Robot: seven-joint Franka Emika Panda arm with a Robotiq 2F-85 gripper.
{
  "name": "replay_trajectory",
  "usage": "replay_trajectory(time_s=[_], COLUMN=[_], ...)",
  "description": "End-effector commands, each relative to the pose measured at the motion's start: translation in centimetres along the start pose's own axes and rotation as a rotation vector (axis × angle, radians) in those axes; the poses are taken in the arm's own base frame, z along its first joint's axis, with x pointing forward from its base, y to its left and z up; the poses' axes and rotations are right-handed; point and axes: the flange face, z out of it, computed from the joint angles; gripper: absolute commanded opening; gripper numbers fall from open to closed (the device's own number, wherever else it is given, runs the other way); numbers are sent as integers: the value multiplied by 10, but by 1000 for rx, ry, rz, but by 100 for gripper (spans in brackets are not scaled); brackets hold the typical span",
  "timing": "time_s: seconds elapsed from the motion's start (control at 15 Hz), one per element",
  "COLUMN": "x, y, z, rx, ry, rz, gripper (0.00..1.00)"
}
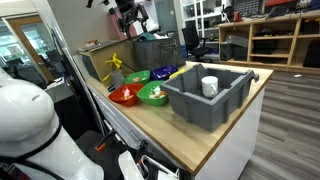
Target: Push the white cup backwards, then remove the pink doll from the cup and put it in the red bowl
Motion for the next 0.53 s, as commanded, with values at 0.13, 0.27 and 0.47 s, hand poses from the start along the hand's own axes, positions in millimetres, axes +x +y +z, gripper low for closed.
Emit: replay_trajectory(time_s=[0.13, 0.27, 0.47], x=[-1, 0, 1], y=[25, 20, 14], z=[-3, -2, -2], rx=[8, 6, 3], ry=[7, 4, 4], rz=[46, 36, 26], gripper=[100, 100, 100])
